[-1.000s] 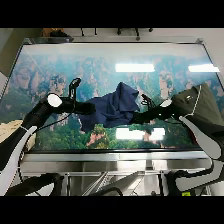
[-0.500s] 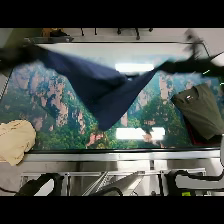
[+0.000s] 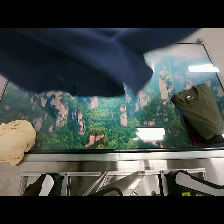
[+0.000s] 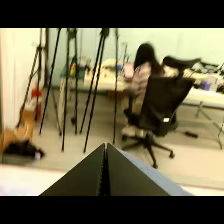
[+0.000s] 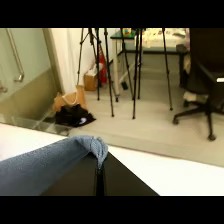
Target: Fold the shirts.
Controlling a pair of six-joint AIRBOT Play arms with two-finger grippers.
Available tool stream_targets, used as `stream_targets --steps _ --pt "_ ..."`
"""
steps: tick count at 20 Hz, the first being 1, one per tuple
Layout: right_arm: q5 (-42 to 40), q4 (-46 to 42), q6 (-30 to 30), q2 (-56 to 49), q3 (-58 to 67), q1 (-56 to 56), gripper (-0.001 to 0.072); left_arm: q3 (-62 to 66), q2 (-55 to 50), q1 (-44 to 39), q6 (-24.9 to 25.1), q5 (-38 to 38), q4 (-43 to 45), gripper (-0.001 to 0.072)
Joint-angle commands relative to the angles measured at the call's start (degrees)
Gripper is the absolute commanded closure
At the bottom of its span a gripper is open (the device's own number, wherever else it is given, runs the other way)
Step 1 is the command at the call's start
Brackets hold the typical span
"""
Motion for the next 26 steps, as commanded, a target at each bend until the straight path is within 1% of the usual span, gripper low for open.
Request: stream_targets --steps 1,5,6,7,8,9,10,11,13,15,16,17,18,20,22,24,26 --pt "3.89 5.33 -1.14 -0.33 -12.13 -0.76 0.0695 -18.75 4.20 -0.66 3.85 -0.11 -0.15 0.0694" --pt "5.18 5.25 -5.38 -4.63 -34.34 2.36 0.0695 -38.62 0.48 -10.43 8.90 0.20 0.11 0.0692" --pt "4.50 5.25 -7.41 -6.47 -39.71 3.48 0.0694 -43.10 -1.95 -13.53 11.45 2.01 0.42 0.0689" --pt "2.62 5.22 -8.50 -8.57 -44.33 4.55 0.0693 -47.28 -4.92 -16.70 13.33 5.70 0.44 0.0684" --pt "-0.07 4.55 -10.05 -11.19 -48.48 5.14 0.0686 -50.23 -8.17 -18.91 14.91 9.86 0.42 0.0370" --pt "-2.08 3.04 -10.32 -13.92 -50.84 5.49 0.0608 -51.84 -11.87 -20.50 14.88 13.20 0.42 0.0013" --pt "-2.29 1.42 -10.27 -17.18 -51.41 5.44 0.0433 -51.98 -15.56 -20.74 14.88 13.81 0.39 0.0012" --pt "-0.81 0.85 -10.27 -19.54 -51.36 5.18 0.0317 -51.08 -18.62 -20.28 14.88 12.11 0.37 0.0012" --pt "3.02 0.87 -10.32 -20.48 -51.21 4.33 0.0303 -47.12 -22.84 -17.59 14.71 2.78 0.35 0.0012" --pt "4.87 0.50 -10.25 -18.25 -51.15 3.15 0.0301 -43.39 -24.50 -14.95 13.81 -7.54 0.22 0.0013" --pt "6.03 0.17 -9.68 -16.52 -51.17 2.58 0.0284 -42.53 -24.37 -14.21 13.31 -11.45 0.26 0.0012" --pt "7.39 -0.46 -8.90 -14.88 -51.28 2.54 0.0214 -42.80 -23.63 -14.03 12.37 -14.08 0.35 0.0013" --pt "8.61 -1.51 -7.91 -13.27 -52.00 2.80 0.0206 -44.33 -22.16 -14.45 11.26 -15.65 0.22 0.0013" --pt "9.66 -2.32 -6.67 -9.40 -57.35 4.50 0.0207 -51.12 -17.66 -17.38 10.47 -15.52 0.22 0.0014" --pt "9.46 -2.29 -5.95 -5.29 -66.20 7.06 0.0207 -60.98 -12.74 -22.95 9.35 -13.79 0.13 0.0014" --pt "7.50 -2.29 -5.90 -1.60 -75.76 10.08 0.0208 -71.60 -8.07 -30.03 7.21 -8.98 -0.13 0.0014" --pt "4.98 -2.29 -5.97 0.98 -84.00 13.07 0.0208 -80.37 -3.82 -37.66 3.30 -1.51 -0.24 0.0014"
